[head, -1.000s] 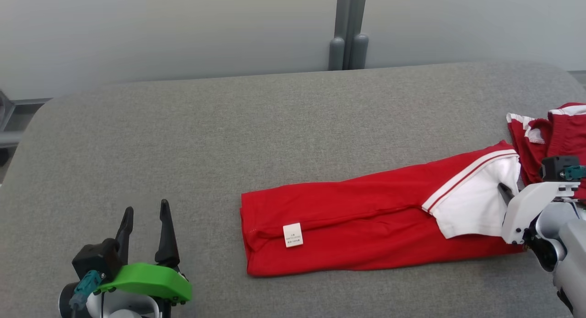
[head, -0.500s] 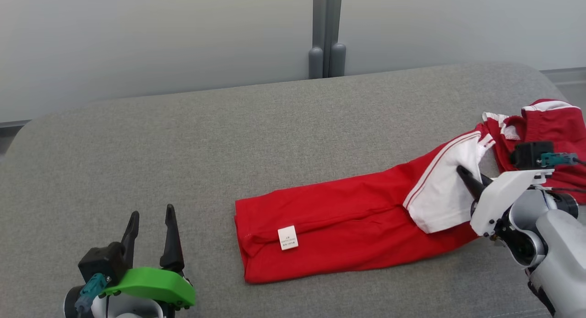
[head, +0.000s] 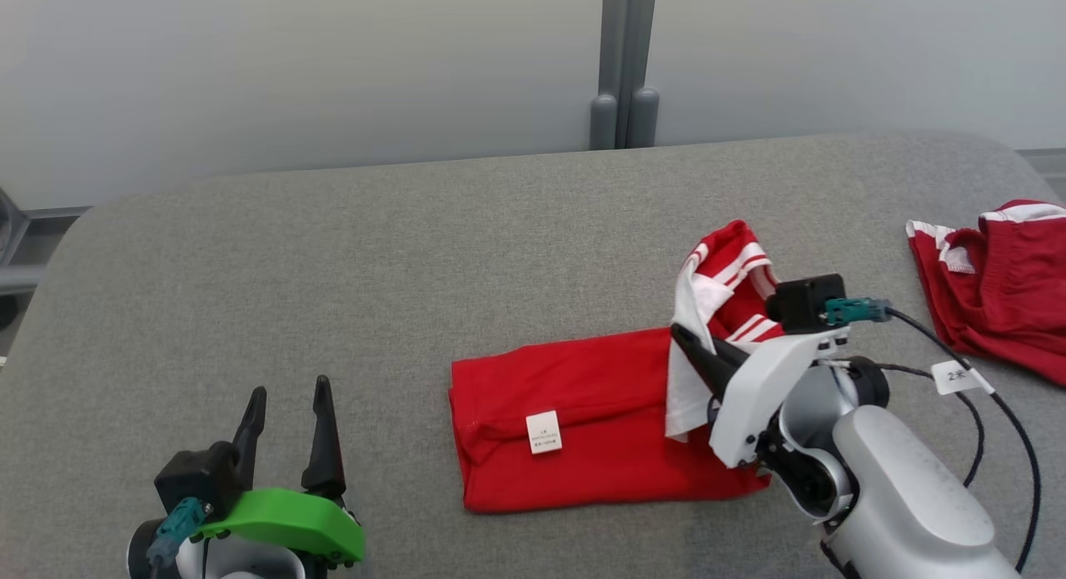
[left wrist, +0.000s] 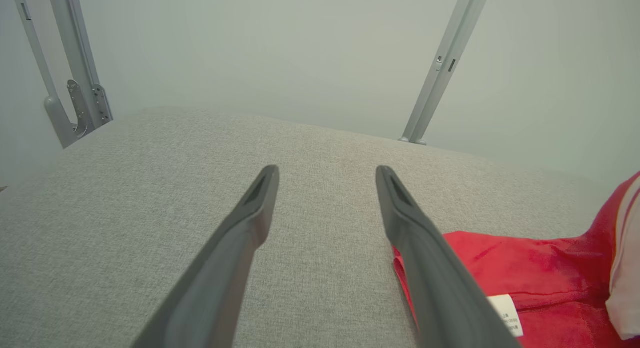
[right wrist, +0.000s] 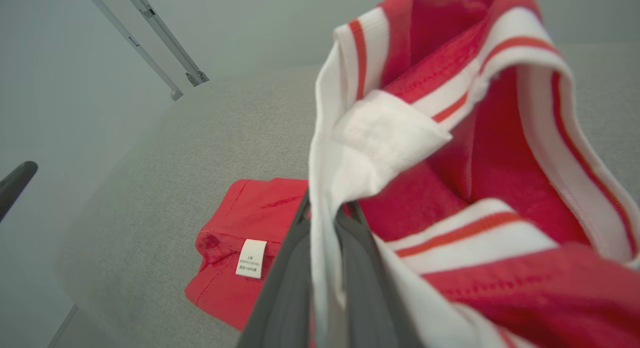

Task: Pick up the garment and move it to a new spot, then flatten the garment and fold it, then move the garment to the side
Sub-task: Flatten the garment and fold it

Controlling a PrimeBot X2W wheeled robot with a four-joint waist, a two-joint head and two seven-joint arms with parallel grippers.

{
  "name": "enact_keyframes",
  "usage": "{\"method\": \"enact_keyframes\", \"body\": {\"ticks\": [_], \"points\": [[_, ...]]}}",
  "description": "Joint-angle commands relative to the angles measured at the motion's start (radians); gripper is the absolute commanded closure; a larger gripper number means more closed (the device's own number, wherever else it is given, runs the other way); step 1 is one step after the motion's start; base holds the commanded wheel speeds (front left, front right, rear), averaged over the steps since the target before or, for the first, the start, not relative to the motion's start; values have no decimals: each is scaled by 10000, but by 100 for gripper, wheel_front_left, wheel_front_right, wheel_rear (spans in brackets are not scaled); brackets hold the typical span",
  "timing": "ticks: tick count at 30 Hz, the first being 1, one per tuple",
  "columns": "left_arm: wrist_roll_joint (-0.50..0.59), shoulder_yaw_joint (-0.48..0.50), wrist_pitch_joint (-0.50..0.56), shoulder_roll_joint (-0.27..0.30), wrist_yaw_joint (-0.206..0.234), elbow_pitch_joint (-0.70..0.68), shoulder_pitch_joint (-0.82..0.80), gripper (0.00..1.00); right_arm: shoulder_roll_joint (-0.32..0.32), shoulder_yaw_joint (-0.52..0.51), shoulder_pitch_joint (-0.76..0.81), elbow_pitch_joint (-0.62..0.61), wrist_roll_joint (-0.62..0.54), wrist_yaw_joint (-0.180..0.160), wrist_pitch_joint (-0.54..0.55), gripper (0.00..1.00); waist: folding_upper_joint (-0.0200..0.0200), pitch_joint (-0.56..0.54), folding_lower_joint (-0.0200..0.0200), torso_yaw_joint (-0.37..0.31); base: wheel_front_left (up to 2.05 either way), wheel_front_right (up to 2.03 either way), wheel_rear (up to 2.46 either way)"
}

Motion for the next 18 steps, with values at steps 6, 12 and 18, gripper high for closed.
{"method": "enact_keyframes", "body": {"ticks": [6, 12, 18], "points": [[-48, -113, 12, -91, -112, 46, -198, 0, 997, 276, -152, 371, -536, 0, -51, 100, 0, 24, 0, 376, 0, 0, 0], [29, -311, 20, -244, -222, 151, -426, 0, 1560, 509, -492, 1439, -627, 0, -373, 100, 0, 124, 0, 765, 0, 0, 0], [77, -481, 41, -386, -337, 300, -700, 0, 1662, 1126, -1001, 2579, 3, 2, -889, 100, 0, 246, 0, 1196, 0, 0, 0]]}}
